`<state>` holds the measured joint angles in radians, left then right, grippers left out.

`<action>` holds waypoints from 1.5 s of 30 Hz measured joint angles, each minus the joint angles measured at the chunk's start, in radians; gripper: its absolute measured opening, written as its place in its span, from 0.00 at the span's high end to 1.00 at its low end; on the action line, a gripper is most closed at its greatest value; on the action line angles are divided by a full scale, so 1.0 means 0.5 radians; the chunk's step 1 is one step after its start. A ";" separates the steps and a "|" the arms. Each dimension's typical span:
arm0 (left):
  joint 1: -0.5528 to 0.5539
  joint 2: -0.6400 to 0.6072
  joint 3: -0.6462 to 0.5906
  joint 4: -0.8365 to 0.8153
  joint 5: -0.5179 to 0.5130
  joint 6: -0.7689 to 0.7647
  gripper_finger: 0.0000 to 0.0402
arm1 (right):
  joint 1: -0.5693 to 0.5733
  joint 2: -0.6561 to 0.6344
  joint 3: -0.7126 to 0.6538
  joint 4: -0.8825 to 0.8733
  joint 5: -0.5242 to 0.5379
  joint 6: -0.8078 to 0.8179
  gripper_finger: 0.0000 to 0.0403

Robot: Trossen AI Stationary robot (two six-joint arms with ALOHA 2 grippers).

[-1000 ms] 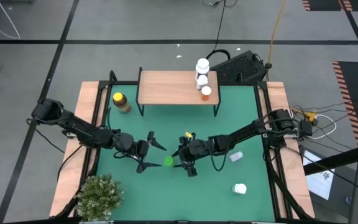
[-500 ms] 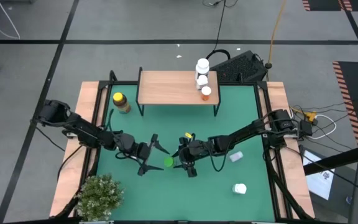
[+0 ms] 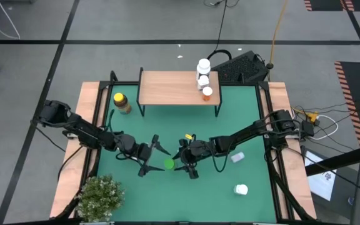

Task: Pick and place medicine bottles onto shelf by color
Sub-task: Put the green medicine bottle on the shelf

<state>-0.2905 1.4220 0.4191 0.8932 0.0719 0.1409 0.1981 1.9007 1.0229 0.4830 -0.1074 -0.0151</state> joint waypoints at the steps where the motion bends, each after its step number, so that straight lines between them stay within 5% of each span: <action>1: 0.000 0.000 0.002 0.002 0.001 0.003 0.17 | -0.001 0.000 0.000 0.008 0.000 0.000 0.48; 13: -0.014 0.307 0.202 -0.057 0.056 -0.002 0.18 | 0.001 0.000 0.000 -0.010 -0.002 0.021 0.48; 45: -0.035 0.300 0.206 -0.050 0.089 0.020 0.47 | 0.005 0.003 0.000 -0.034 -0.006 -0.003 0.48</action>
<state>-0.3080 1.5719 0.5220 0.8683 0.1166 0.1507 0.2004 1.9022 1.0229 0.4661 -0.1103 -0.0164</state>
